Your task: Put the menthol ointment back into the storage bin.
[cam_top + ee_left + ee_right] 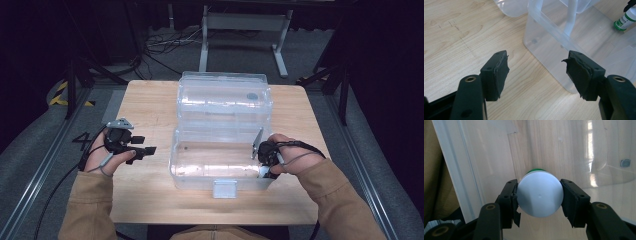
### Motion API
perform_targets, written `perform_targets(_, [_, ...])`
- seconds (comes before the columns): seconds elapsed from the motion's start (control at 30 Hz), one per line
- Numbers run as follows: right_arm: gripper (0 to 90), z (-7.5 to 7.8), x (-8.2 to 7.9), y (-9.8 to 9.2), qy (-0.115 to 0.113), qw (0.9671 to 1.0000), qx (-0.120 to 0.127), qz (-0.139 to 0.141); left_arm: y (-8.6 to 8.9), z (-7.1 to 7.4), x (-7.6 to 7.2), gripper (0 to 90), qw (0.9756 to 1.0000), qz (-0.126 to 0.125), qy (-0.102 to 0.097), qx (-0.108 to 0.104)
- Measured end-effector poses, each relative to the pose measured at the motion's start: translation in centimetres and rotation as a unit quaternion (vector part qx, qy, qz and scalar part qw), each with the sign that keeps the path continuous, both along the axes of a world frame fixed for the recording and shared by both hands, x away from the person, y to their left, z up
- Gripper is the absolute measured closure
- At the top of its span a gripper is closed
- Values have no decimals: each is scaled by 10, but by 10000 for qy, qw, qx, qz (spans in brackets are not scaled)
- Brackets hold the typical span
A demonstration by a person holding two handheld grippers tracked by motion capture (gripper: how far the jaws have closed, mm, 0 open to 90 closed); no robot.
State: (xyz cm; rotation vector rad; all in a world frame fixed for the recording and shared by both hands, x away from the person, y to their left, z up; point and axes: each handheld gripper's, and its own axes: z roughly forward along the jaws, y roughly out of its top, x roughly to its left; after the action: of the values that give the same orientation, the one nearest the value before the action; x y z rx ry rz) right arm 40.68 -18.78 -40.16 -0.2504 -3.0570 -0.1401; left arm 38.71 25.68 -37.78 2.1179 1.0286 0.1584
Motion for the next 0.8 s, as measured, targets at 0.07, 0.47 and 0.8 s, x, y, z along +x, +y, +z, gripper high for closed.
perform_targets(0.07, [503, -1, 0, 0, 13, 10000, -14, -33, 0, 0, 0, 344, 10000, 23, 17, -12])
perform_targets(0.47, [502, -4, 4, 0, 100, 9999, -24, -25, 0, -1, 0, 344, 10000, 10, 1, -5])
perform_targets(0.8, [496, -6, 5, -1, 203, 9997, -47, -110, 0, -1, 0, 344, 10000, -1, 22, -4])
